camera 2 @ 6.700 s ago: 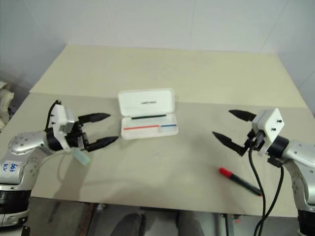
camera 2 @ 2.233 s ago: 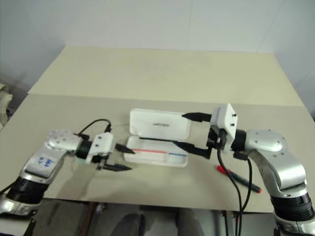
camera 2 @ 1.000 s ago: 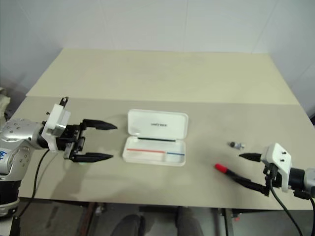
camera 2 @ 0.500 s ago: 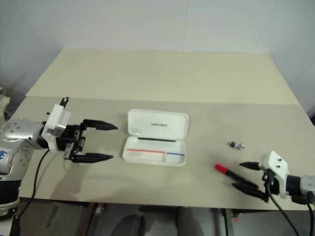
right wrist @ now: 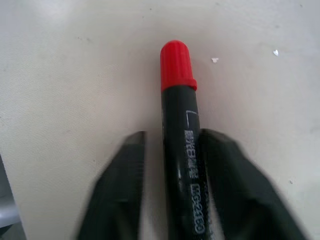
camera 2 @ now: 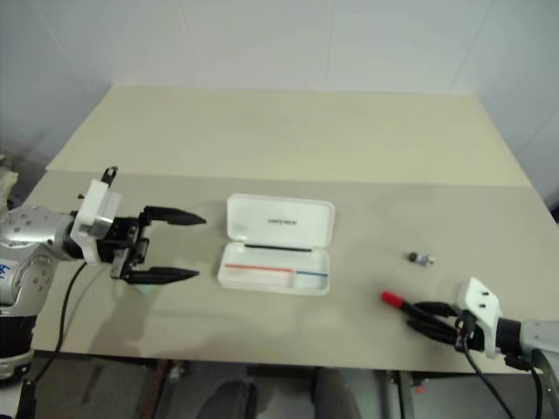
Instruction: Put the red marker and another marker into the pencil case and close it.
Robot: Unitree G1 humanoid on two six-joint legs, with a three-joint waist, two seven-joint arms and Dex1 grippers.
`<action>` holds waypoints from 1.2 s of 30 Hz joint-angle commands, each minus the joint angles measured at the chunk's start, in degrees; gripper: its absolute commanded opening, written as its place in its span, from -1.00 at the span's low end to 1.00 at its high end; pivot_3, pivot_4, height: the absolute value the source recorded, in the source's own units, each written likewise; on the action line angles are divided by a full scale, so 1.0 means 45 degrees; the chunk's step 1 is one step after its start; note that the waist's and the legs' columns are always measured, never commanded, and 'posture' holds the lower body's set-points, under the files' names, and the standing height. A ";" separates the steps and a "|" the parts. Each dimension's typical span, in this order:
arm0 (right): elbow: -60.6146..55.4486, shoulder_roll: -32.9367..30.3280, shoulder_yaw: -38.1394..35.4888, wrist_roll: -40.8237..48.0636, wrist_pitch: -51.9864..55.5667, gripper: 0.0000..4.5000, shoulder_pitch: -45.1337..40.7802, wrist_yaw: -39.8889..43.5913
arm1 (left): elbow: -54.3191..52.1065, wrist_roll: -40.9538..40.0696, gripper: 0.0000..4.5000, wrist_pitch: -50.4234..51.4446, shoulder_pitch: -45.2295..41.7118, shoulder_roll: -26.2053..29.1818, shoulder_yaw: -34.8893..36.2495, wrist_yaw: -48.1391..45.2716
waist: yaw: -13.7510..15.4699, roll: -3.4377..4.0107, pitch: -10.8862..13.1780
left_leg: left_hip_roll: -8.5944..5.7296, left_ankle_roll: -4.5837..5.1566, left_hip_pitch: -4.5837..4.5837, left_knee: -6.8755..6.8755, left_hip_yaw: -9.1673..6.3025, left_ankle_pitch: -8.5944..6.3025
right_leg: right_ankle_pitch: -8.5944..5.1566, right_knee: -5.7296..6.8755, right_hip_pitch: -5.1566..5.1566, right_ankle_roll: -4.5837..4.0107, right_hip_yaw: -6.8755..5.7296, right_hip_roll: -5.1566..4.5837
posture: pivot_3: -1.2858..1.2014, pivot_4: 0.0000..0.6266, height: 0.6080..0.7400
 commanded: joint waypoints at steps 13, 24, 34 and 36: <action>-0.0617 0.0232 0.0773 0.0269 -0.0015 -0.74 -0.2934 -0.0470 | 0.1191 0.0598 1.00 -0.2034 0.0673 -0.0175 0.0654 0.0614 | -0.0123 -0.0030 -0.0007 | 0.0003 -0.0003 0.0025 0.0009 0.0009 0.0019 | 0.0007 0.0037 0.0003 -0.0011 0.0017 0.0006 | 0.03 -0.52 1.00; -0.3248 0.1614 0.3792 0.1235 0.2902 -0.74 -0.7226 -0.1116 | 0.1619 0.0578 1.00 -0.2419 0.1662 0.0390 0.1286 0.0404 | 0.0070 -0.0020 0.0000 | 0.0006 -0.0022 -0.0044 -0.0019 -0.0059 0.0009 | -0.0008 0.0023 -0.0055 -0.0024 -0.0045 -0.0024 | 0.03 -0.52 1.00; -0.1259 0.3944 0.6861 -0.0461 0.1956 -0.74 -1.0058 -0.0660 | 0.1602 0.0750 1.00 -0.2447 0.1675 0.0247 0.1135 0.0631 | 0.0001 -0.0019 0.0001 | 0.0004 -0.0025 -0.0067 -0.0036 -0.0050 0.0002 | -0.0007 0.0012 -0.0093 -0.0023 -0.0048 -0.0023 | 0.03 -0.52 1.00; -0.0605 0.4346 0.7201 -0.0821 0.1376 -0.74 -1.0413 -0.0493 | 0.1517 0.0753 1.00 -0.2424 0.1703 0.0200 0.1113 0.0715 | -0.0005 -0.0019 0.0001 | 0.0003 -0.0025 -0.0082 -0.0035 -0.0039 0.0002 | -0.0007 0.0023 -0.0115 -0.0023 -0.0041 -0.0023 | 0.03 -0.52 1.00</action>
